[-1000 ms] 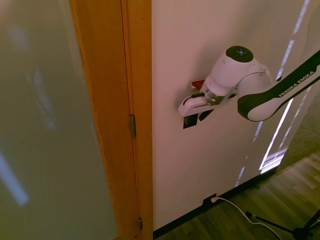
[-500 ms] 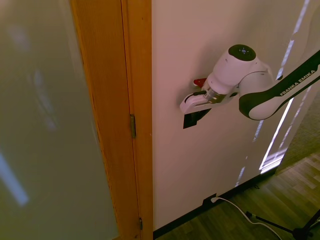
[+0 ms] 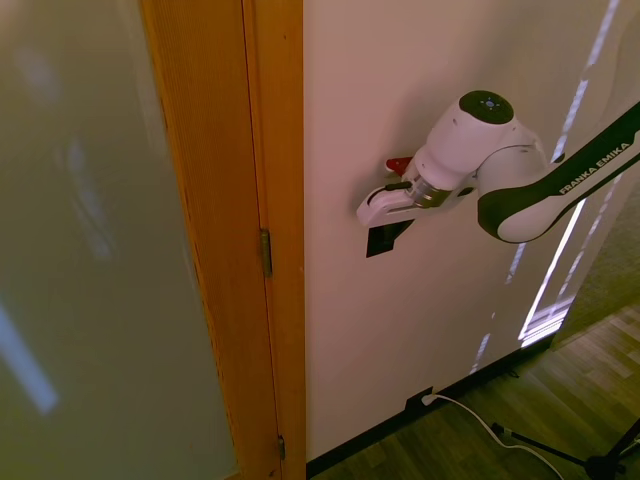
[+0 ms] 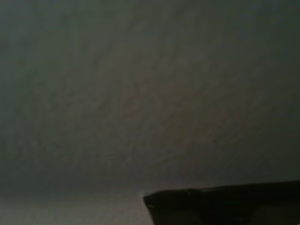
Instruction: Turn on the light
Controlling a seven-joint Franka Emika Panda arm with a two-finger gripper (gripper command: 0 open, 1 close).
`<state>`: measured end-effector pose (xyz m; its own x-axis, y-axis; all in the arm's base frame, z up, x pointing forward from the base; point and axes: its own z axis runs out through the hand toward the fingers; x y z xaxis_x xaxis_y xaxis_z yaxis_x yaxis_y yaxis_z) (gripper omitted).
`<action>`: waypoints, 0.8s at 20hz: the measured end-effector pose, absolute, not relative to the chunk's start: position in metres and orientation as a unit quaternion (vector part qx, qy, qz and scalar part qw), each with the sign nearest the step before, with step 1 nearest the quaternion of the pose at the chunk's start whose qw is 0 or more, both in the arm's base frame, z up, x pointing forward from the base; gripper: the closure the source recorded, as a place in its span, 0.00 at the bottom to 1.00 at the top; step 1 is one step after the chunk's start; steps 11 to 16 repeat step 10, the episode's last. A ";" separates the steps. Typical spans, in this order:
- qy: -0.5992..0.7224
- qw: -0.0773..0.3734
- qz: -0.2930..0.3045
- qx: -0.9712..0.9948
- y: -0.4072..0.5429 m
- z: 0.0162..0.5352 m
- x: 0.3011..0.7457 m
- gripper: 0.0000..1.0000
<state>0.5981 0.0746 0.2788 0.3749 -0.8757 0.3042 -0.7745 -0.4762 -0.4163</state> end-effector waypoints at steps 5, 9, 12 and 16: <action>0.499 0.129 -0.280 -0.810 0.065 0.314 0.581 0.00; 0.502 0.116 -0.283 -0.809 0.053 0.320 0.568 0.00; 0.500 0.119 -0.281 -0.810 0.052 0.318 0.563 0.00; 0.500 0.119 -0.281 -0.810 0.052 0.318 0.563 0.00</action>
